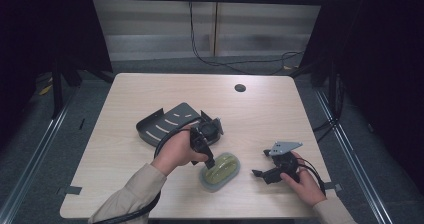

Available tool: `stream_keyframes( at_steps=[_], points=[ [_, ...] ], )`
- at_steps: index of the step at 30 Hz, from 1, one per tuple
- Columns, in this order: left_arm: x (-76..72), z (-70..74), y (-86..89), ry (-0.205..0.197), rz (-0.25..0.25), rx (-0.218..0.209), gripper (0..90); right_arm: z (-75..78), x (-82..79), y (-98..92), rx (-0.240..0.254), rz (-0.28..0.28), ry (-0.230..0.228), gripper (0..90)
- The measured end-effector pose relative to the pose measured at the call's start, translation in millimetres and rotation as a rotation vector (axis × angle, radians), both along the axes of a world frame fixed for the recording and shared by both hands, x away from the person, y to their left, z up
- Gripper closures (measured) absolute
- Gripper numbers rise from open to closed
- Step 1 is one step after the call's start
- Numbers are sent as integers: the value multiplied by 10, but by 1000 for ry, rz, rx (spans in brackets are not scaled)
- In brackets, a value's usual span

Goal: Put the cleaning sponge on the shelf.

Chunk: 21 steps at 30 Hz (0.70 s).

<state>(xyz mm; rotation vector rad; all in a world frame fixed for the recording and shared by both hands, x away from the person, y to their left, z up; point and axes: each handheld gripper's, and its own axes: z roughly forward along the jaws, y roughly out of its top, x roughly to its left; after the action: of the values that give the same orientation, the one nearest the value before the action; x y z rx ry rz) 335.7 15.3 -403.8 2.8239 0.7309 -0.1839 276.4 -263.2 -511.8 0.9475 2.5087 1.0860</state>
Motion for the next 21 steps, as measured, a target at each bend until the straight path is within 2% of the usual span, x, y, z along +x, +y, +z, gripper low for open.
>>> stream_keyframes(
  at_steps=[11, 13, 15, 16, 17, 19, 21],
  points=[
    [-11, -41, -215, 28, -9, 11, 394, 0, 0, 0, 0, 0, 0, 107],
    [-26, -58, -252, 35, 3, 4, 395, 0, 0, 0, 0, 0, 0, 107],
    [-29, -68, -278, 40, -10, 14, 404, 0, 0, 0, 0, 0, 0, 107],
    [-41, -81, -296, 39, 0, 9, 409, 0, 0, 0, 0, 0, 0, 107],
    [-26, -82, -299, 38, -25, 20, 416, 0, 0, 0, 0, 0, 0, 107],
    [-44, -102, -320, 34, -5, 22, 443, 0, 0, 0, 0, 0, 0, 107],
    [-41, -113, -329, 23, -11, 26, 455, 0, 0, 0, 0, 0, 0, 106]
  ],
)
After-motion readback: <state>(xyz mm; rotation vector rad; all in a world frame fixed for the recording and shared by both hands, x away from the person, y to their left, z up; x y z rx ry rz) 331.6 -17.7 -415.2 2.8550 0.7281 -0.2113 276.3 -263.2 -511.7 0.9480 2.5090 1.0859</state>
